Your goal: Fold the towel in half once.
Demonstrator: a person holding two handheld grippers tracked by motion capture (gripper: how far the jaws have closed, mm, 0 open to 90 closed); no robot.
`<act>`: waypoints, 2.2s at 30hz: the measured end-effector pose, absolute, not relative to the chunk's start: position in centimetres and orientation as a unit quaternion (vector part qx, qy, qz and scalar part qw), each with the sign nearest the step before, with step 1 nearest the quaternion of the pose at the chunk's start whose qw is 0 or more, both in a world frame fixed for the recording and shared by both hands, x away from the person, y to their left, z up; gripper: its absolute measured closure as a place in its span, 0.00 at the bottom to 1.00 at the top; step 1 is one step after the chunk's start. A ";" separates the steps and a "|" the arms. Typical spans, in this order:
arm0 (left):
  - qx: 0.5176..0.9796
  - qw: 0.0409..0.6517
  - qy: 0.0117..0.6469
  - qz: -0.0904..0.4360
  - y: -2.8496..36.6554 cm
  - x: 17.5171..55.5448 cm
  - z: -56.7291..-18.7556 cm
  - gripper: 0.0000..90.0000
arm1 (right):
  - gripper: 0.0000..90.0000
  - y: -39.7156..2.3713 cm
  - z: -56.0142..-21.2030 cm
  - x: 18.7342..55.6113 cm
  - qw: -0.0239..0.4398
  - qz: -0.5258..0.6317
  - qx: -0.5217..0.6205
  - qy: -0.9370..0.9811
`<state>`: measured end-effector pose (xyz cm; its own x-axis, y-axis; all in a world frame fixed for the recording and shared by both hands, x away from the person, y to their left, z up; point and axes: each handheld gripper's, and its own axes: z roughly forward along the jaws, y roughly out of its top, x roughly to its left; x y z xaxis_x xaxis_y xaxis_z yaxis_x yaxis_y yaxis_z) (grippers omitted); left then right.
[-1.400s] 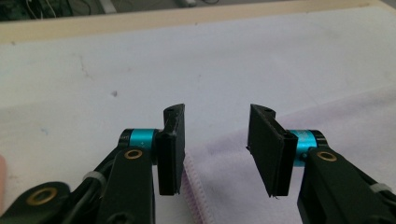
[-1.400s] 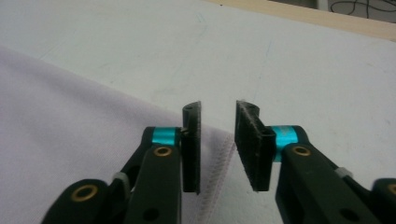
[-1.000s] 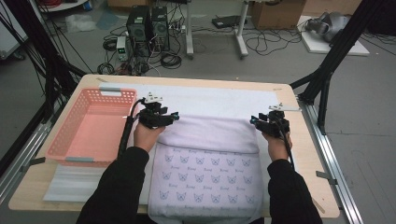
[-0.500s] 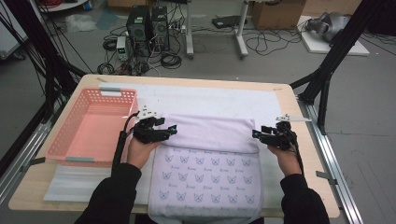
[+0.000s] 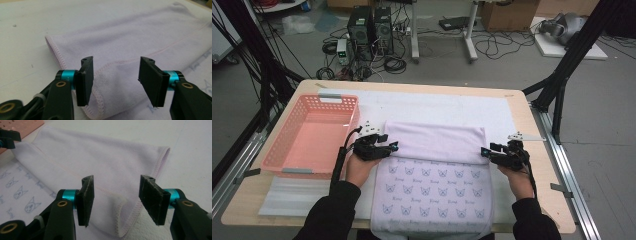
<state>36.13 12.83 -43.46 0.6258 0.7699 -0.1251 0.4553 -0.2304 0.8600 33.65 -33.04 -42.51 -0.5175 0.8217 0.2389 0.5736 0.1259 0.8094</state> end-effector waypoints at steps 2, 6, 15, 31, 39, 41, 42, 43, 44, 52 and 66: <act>0.771 0.467 0.398 0.169 12.7 36.2 -43.7 0.59 | 0.53 -33.0 -42.6 33.5 0.140 0.461 0.472 0.739; 0.784 0.446 0.396 0.172 12.4 36.2 -44.0 0.85 | 0.55 -32.9 -42.8 33.4 0.141 0.456 0.470 0.743; 0.770 0.482 0.378 0.181 12.9 35.0 -43.1 0.96 | 0.94 -32.1 -43.5 33.6 0.146 0.423 0.462 0.766; 0.768 0.506 0.355 0.170 13.6 31.2 -42.6 0.96 | 0.94 -32.8 -42.9 29.8 0.165 0.441 0.432 0.769; 0.768 0.509 0.353 0.162 14.2 29.7 -43.4 0.96 | 0.94 -32.9 -42.8 27.9 0.168 0.453 0.419 0.769; 0.767 0.512 0.352 0.161 14.3 29.5 -43.4 0.96 | 0.94 -32.9 -42.8 27.5 0.161 0.459 0.419 0.767; 0.767 0.514 0.351 0.158 14.3 29.3 -43.4 0.96 | 0.94 -32.9 -42.8 27.3 0.159 0.459 0.418 0.768; 0.766 0.516 0.350 0.156 14.4 29.2 -43.4 0.96 | 0.94 -33.0 -42.8 27.2 0.160 0.460 0.415 0.769; 0.767 0.517 0.349 0.153 14.5 29.0 -43.4 0.96 | 0.94 -33.0 -42.8 27.1 0.160 0.460 0.413 0.769; 0.767 0.522 0.344 0.147 14.9 28.1 -43.4 0.95 | 0.94 -33.4 -42.9 26.6 0.143 0.462 0.403 0.777; 0.770 0.528 0.337 0.123 15.5 26.4 -43.3 0.95 | 0.94 -34.1 -42.6 25.0 0.122 0.466 0.383 0.789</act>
